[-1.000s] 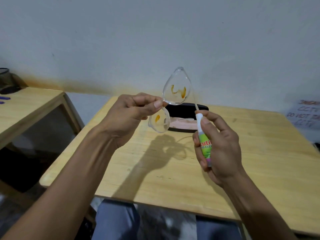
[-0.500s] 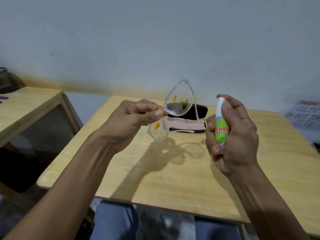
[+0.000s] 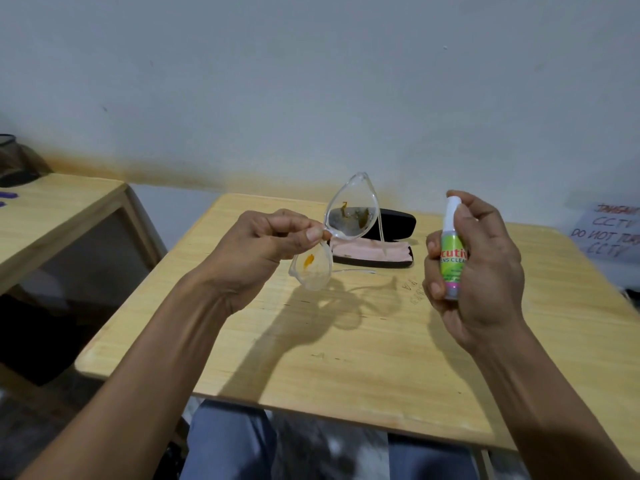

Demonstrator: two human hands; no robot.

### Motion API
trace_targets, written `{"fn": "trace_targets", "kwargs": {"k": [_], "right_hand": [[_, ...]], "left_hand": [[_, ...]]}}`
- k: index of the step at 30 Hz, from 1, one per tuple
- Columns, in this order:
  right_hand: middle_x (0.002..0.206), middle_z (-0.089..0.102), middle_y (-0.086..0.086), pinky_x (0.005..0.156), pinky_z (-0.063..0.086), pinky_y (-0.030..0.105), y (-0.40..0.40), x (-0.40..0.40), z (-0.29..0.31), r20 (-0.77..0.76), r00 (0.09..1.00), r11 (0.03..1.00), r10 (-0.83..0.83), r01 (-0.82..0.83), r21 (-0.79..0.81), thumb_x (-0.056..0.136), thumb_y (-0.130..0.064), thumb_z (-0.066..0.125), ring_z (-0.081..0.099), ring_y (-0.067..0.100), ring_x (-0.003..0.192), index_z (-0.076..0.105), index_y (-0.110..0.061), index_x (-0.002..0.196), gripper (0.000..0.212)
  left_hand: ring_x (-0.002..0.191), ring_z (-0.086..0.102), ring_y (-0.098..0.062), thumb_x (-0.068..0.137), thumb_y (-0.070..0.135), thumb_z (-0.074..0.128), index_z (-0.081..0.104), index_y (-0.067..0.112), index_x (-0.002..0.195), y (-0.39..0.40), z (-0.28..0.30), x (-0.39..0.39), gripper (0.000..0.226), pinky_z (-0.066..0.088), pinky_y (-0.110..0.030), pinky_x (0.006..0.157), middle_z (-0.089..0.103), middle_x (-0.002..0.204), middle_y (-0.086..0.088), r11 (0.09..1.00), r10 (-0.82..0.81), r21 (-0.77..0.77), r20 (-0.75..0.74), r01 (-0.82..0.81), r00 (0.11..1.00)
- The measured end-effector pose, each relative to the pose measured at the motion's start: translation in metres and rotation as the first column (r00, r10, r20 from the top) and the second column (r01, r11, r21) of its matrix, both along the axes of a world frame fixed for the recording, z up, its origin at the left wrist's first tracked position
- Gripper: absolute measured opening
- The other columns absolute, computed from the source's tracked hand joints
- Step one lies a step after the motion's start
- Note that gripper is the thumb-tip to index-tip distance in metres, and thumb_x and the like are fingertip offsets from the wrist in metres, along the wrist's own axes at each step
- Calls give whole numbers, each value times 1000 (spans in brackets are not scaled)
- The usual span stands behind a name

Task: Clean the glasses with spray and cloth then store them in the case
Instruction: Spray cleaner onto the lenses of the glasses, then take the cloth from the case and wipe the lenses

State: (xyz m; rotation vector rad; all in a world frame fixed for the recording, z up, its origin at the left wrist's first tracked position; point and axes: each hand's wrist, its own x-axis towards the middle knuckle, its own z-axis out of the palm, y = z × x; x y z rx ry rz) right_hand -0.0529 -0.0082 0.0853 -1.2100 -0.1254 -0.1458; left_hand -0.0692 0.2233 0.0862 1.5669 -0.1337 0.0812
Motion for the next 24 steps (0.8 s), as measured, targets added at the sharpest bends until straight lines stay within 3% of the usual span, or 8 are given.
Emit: {"fn": "trace_targets", "kwargs": {"k": [5,8,10,12,16,18,24], "right_hand": [[66,61,-2,38,39,26,-17,7,-10,46,993,975,-110,117,-189,104,-32,49,51,19,40,55,-33,118,15],[79,72,-5,53,52,32,-32,17,-18,117,978,898,-174,206,-388,103,-38,50,64,15,61,54,-32,121,20],[89,76,-7,66,57,35,-44,26,-25,149,969,846,-197,245,-474,102,-40,52,66,10,78,59,-33,115,16],[94,75,-9,69,57,34,-57,34,-31,167,962,812,-215,271,-516,100,-39,57,66,9,86,63,-36,103,8],[91,67,-8,64,45,23,-80,47,-41,217,932,699,-291,362,-617,94,-37,66,54,5,70,67,-26,105,15],[94,68,-7,68,45,23,-90,53,-44,228,917,644,-328,394,-656,92,-34,70,56,7,74,68,-24,104,17],[89,71,-2,76,44,24,-106,65,-48,233,886,548,-401,436,-714,84,-30,79,64,13,81,73,-17,102,23]], "left_hand": [[88,60,-14,71,25,72,79,21,71,1,1,-2,8,47,-18,75,68,87,-1,996,76,53,15,-77,997],[89,52,-23,74,26,75,80,20,78,1,-2,-3,9,42,-32,79,65,101,-22,975,176,135,35,-179,984],[86,49,-22,79,23,77,81,19,80,0,-5,-2,6,41,-34,77,66,105,-21,946,234,215,66,-243,970],[80,46,-17,82,22,76,80,20,80,-3,-8,-2,5,41,-33,72,67,99,-15,920,267,274,90,-281,960],[75,45,-12,83,21,76,77,25,74,-5,-12,-4,10,39,-26,65,63,86,-1,891,298,322,114,-319,948],[75,47,-13,83,20,76,77,25,73,-6,-13,-5,11,40,-26,65,61,83,3,886,298,336,119,-321,947],[78,50,-15,83,20,75,77,19,76,-9,-16,-5,7,44,-31,69,69,95,-7,879,310,349,102,-326,945]]}}
